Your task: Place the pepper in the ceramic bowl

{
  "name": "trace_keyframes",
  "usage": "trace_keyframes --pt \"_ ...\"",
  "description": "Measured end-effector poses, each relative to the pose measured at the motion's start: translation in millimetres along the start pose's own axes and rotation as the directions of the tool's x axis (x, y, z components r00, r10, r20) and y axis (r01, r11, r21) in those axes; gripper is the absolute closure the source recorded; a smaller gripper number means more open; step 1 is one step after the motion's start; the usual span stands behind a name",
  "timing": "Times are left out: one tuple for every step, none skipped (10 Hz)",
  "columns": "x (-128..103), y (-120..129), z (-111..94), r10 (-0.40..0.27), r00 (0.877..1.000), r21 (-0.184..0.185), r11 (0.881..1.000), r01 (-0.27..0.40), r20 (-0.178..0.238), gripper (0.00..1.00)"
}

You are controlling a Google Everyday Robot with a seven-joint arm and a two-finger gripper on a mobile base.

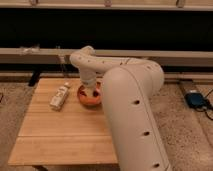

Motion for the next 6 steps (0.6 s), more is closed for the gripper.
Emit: trace_keyframes --pt "2.8 -5.8 0.5 0.025 1.0 0.031 0.999 -0.025 0.005 0.97" --pt "3.9 -9.2 1.0 0.043 0.999 0.053 0.998 -0.043 0.011 0.9" --pt "4.4 -11.5 1.6 0.056 0.998 0.073 0.996 -0.057 0.015 0.81" --pt "3.6 -12.7 3.9 0.072 0.997 0.091 0.993 -0.074 0.026 0.69" --pt "4.2 -13.7 6.1 0.08 0.996 0.097 0.992 -0.083 0.031 0.61" --pt "5.3 -15.1 9.3 0.091 0.995 0.099 0.991 -0.094 0.038 0.5"
